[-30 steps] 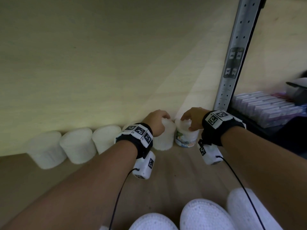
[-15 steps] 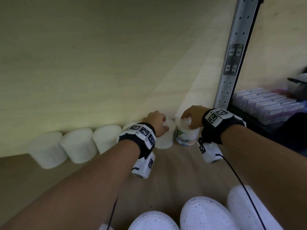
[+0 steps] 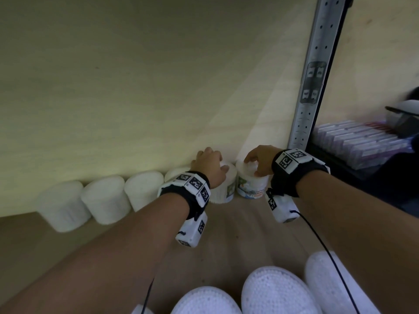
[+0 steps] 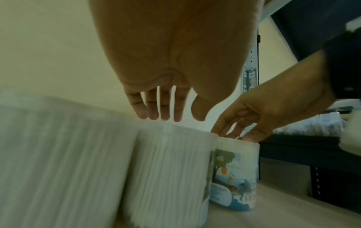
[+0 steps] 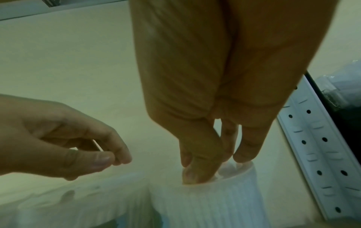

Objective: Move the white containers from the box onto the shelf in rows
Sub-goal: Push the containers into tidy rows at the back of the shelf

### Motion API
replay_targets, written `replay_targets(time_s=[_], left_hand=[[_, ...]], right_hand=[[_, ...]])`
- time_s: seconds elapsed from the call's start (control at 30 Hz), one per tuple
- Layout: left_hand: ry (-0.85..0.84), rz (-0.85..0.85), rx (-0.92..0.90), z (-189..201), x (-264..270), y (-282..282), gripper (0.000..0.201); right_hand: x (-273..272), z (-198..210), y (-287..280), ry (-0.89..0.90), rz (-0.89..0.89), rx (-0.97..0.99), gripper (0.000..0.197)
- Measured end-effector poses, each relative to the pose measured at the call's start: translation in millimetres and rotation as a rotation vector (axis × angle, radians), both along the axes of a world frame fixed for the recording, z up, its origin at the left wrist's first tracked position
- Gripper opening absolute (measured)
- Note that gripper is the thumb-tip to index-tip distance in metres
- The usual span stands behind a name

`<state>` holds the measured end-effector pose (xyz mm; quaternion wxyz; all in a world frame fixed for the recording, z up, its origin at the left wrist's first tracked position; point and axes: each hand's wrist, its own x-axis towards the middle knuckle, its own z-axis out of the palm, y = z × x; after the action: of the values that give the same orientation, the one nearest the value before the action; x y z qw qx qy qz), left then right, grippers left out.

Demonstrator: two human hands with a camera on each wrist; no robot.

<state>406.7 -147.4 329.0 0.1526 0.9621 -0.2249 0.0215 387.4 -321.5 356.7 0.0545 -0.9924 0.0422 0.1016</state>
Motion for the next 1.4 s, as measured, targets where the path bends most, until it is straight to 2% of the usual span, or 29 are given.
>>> replay_targets(time_s=[0.07, 0.17, 0.47, 0.57, 0.7, 0.8, 0.9, 1.1, 1.4], left_hand=[[-0.012, 0.030, 0.075, -3.6, -1.3, -4.6, 0.048], [-0.010, 0.029, 0.114, -4.4, -0.7, -7.0, 0.052], [0.185, -0.107, 0.042, 6.0, 6.1, 1.2, 0.046], [0.225, -0.170, 0.056, 9.2, 3.6, 4.6, 0.052], [0.201, -0.184, 0.023, 8.8, -0.6, 6.6, 0.055], [0.053, -0.083, -0.035, 2.9, -3.5, 1.7, 0.039], [-0.022, 0.008, 0.017, -2.9, -6.3, -4.0, 0.044], [-0.006, 0.019, 0.095, -6.4, -3.8, -7.7, 0.051], [0.129, -0.116, 0.104, 10.1, 3.0, -0.7, 0.050]], right_hand=[[0.5, 0.4, -1.0, 0.005, -0.001, 0.010, 0.056], [1.0, -0.4, -2.0, -0.001, -0.002, 0.021, 0.056], [0.3, 0.1, -0.9, -0.001, 0.006, 0.019, 0.056], [-0.6, 1.1, -0.9, -0.003, 0.003, 0.024, 0.056], [-1.2, 1.9, -0.5, 0.002, -0.004, 0.038, 0.055], [-1.2, 1.5, -1.0, -0.002, -0.009, 0.043, 0.055], [-1.3, 0.8, -0.9, 0.003, -0.007, 0.043, 0.055], [-1.6, 0.5, -1.8, 0.004, 0.003, 0.030, 0.056], [-2.1, 0.8, -0.5, 0.004, -0.008, 0.023, 0.056]])
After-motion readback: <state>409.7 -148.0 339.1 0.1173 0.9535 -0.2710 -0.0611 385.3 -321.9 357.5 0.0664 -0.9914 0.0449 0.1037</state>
